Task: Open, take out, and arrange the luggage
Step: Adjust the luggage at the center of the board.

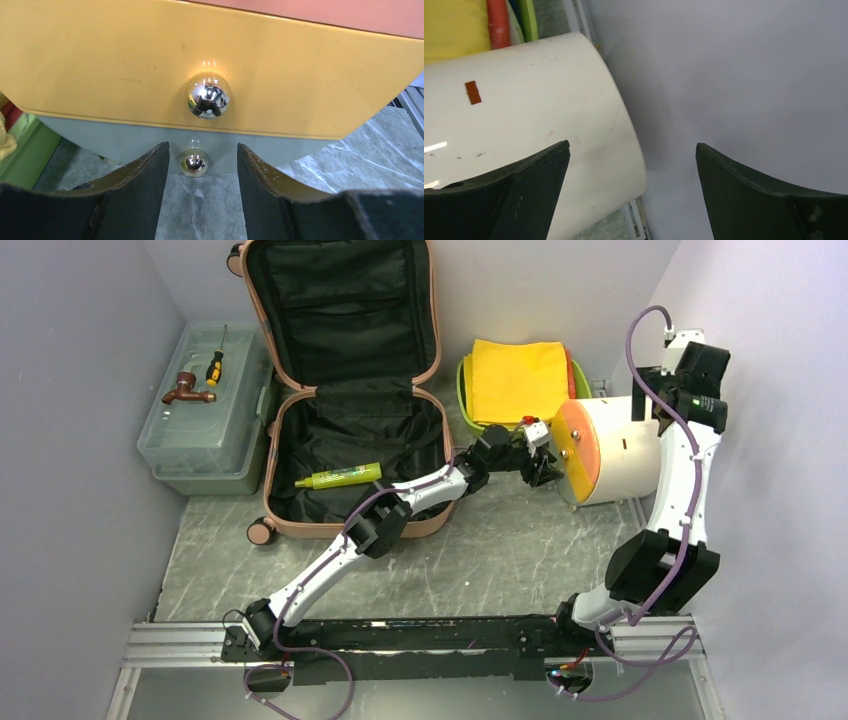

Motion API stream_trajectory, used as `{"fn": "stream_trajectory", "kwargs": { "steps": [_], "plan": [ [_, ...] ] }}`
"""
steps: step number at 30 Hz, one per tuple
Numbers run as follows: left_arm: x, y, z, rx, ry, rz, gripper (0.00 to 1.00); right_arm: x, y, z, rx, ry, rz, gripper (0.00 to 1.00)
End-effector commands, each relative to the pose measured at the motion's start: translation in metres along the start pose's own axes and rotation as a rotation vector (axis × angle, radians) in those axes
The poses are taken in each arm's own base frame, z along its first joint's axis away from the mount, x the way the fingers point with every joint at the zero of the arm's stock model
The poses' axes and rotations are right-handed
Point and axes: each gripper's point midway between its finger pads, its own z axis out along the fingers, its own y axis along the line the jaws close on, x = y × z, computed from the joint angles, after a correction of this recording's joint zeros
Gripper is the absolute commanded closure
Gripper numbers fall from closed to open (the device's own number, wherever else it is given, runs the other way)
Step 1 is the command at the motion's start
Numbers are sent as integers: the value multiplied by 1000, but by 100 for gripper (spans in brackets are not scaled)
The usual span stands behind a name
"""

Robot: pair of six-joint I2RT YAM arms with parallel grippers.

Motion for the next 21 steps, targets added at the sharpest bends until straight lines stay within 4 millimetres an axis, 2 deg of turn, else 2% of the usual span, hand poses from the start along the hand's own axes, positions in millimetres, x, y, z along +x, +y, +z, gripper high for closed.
{"fn": "stream_trajectory", "kwargs": {
  "steps": [1,3,6,8,10,11,12,16,21],
  "plan": [
    [136,-11,-7,19,165,-136,42,1,18,10,-100,-1,63,1],
    [135,-11,-9,18,165,-153,37,10,32,16,-189,25,90,1],
    [131,-13,-13,19,166,-155,23,19,51,20,-316,47,142,1],
    [125,-11,-18,15,166,-159,20,25,64,21,-397,64,172,1],
    [108,-10,-23,15,158,-155,19,28,78,19,-491,79,196,1],
    [109,-7,-28,11,168,-162,19,31,83,17,-535,91,212,1],
    [98,-7,-32,14,164,-158,19,31,90,14,-585,97,227,1],
    [76,1,-55,9,191,-149,18,35,117,-4,-770,126,267,4],
    [55,17,-89,-19,235,-132,19,47,137,-28,-909,180,292,7]
  ]
}}
